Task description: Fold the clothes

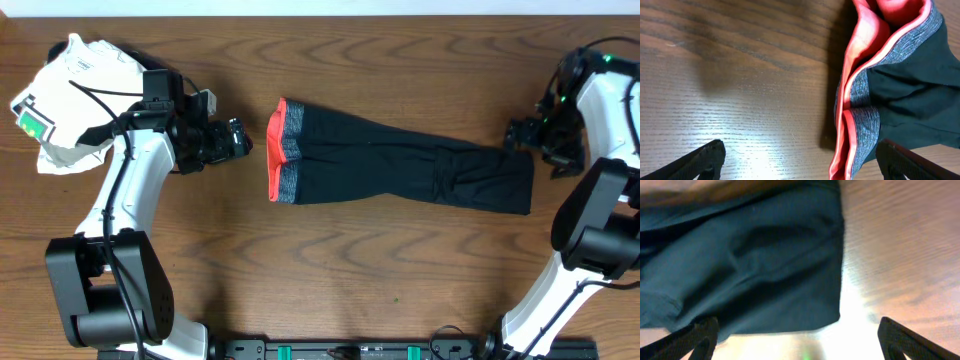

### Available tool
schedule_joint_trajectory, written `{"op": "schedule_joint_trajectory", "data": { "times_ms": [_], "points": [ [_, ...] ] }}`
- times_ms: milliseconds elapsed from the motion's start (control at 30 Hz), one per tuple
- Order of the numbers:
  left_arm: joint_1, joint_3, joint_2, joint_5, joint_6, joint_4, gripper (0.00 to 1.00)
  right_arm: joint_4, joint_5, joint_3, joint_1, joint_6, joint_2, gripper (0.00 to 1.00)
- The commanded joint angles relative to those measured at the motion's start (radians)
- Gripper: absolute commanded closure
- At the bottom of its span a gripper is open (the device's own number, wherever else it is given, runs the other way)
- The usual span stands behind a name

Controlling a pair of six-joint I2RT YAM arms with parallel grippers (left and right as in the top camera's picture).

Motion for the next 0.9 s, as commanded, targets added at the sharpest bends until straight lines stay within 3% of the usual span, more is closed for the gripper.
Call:
{"op": "schedule_joint_trajectory", "data": {
  "times_ms": [0, 133, 400, 867],
  "points": [
    [0.000, -0.003, -0.016, 0.014, 0.003, -0.031, 0.02, 0.031, -0.008, -0.055, -0.007, -0.002, -0.023, 0.01],
    [0.000, -0.003, -0.016, 0.014, 0.003, -0.052, 0.02, 0.055, -0.008, -0.078, -0.008, 0.053, -0.023, 0.01],
    [-0.003, -0.003, 0.002, 0.109, 0.064, -0.049, 0.02, 0.070, -0.024, -0.078, -0.008, 0.055, -0.023, 0.01],
    [-0.046, -0.005, 0.107, 0.183, 0.067, -0.030, 0.02, 0.075, -0.026, -0.078, -0.008, 0.055, -0.023, 0.01]
  ]
}}
